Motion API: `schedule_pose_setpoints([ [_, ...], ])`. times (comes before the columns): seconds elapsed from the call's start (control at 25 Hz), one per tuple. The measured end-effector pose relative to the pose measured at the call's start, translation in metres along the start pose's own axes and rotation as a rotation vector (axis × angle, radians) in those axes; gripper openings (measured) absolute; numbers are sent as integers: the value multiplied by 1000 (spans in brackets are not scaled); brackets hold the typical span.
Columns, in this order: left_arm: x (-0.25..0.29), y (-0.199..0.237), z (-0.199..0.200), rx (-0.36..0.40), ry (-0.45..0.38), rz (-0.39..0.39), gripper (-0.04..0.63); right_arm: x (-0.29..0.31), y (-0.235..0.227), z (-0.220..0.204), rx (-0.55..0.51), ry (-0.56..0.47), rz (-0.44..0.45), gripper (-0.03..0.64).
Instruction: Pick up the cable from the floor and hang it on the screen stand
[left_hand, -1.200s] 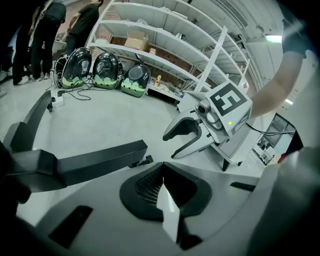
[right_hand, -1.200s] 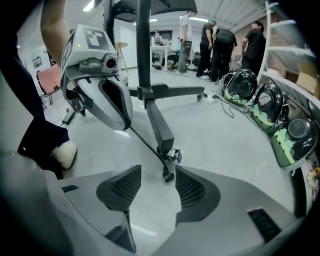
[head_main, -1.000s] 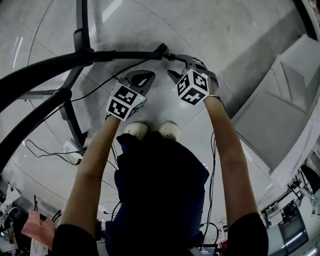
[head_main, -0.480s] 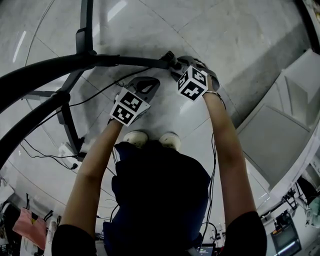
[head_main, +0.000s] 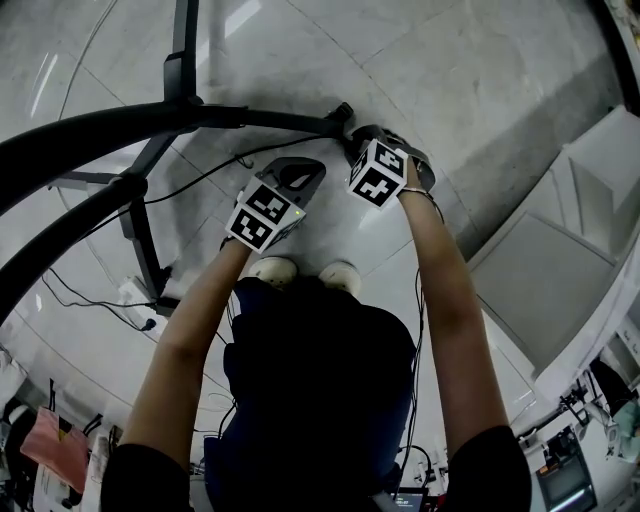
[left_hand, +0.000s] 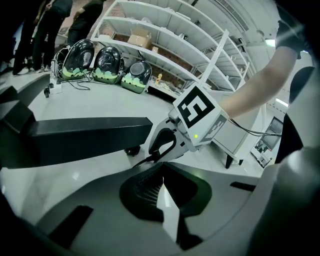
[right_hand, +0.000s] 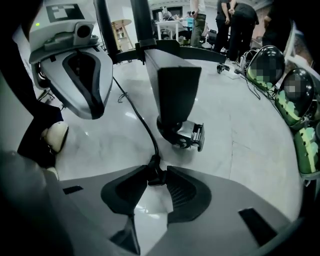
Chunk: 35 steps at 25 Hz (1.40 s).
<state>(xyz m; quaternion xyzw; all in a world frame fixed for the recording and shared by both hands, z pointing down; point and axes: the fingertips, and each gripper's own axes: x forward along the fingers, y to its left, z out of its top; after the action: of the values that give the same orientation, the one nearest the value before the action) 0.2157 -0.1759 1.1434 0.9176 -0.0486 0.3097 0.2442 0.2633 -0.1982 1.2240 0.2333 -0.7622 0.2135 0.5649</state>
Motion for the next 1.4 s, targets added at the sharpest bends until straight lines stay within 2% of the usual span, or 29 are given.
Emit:
schedule_pose_setpoints([
  [0.32, -33, -25, 8, -11, 23, -20, 8, -34, 31, 9, -14, -1, 11, 140],
  [0.48, -57, -44, 21, -56, 18, -40, 8, -65, 42, 24, -36, -24, -20, 140],
  [0.6, -75, -56, 32, -41, 25, -39, 8, -88, 53, 35, -45, -34, -37, 140],
  [0.8, -114, -75, 63, -71, 6, -39, 8, -135, 69, 52, -32, -38, -37, 140],
  [1.0, -149, -95, 90, -48, 12, -40, 8, -184, 80, 68, -43, -36, -49, 139],
  [1.4, -204, -144, 163, -62, -31, -30, 8, -309, 81, 99, -138, -63, -181, 137],
])
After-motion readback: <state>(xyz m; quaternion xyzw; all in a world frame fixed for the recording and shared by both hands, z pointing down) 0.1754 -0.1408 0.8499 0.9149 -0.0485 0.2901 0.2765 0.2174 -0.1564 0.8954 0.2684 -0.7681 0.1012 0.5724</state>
